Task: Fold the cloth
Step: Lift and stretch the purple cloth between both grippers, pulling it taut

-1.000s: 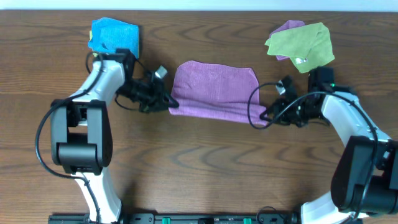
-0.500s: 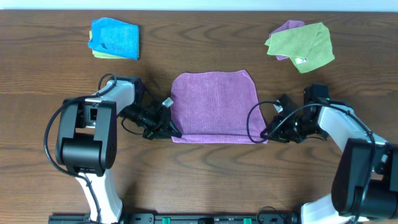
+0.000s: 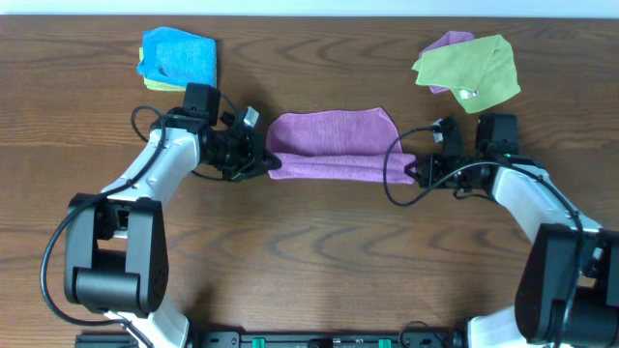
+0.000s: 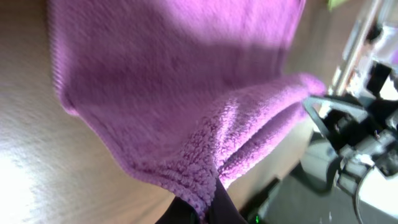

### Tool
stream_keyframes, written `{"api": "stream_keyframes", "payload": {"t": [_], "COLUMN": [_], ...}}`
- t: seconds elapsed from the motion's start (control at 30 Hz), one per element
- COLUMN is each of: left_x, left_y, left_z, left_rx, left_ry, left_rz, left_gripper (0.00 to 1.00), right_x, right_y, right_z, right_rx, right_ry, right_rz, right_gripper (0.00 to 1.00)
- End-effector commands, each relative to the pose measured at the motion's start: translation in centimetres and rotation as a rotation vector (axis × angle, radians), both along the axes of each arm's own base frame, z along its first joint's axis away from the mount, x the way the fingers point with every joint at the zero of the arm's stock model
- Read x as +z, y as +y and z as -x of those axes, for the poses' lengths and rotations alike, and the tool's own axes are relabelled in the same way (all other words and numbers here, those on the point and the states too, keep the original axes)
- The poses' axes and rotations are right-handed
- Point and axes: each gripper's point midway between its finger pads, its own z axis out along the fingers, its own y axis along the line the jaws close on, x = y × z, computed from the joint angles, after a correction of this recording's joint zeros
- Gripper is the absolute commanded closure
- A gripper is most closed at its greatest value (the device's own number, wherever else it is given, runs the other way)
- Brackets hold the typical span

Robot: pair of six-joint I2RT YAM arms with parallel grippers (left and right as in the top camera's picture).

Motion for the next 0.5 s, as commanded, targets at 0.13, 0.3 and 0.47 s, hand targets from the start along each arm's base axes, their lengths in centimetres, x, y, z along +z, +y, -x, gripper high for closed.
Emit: {"api": "stream_keyframes", "payload": {"t": [0.13,0.3,0.47], "left_x": [-1.3,-0.4,0.0], "left_y": [1.8,2.5,3.0], "left_z": [-3.5,-6.8,-9.0], "left_rx": [0.188,0.281,0.341], "left_ry": [-0.038,-0.148,-0.224], "left_rz": [-0.160,-0.177,-0.188], "left_gripper": [0.94,0.94,0.94], "right_x": [1.0,1.6,1.6], "right_y": [-0.4,-0.8,-0.9], "right_z": [-3.5,-5.8,-7.4], "right_rx": [-0.119,-0.174,-0.198], "right_ry": [-0.110,-0.185,-0.217], "right_rz": [0.110,0.114,0.101], "right_gripper": [0.99,0.99,0.99]}}
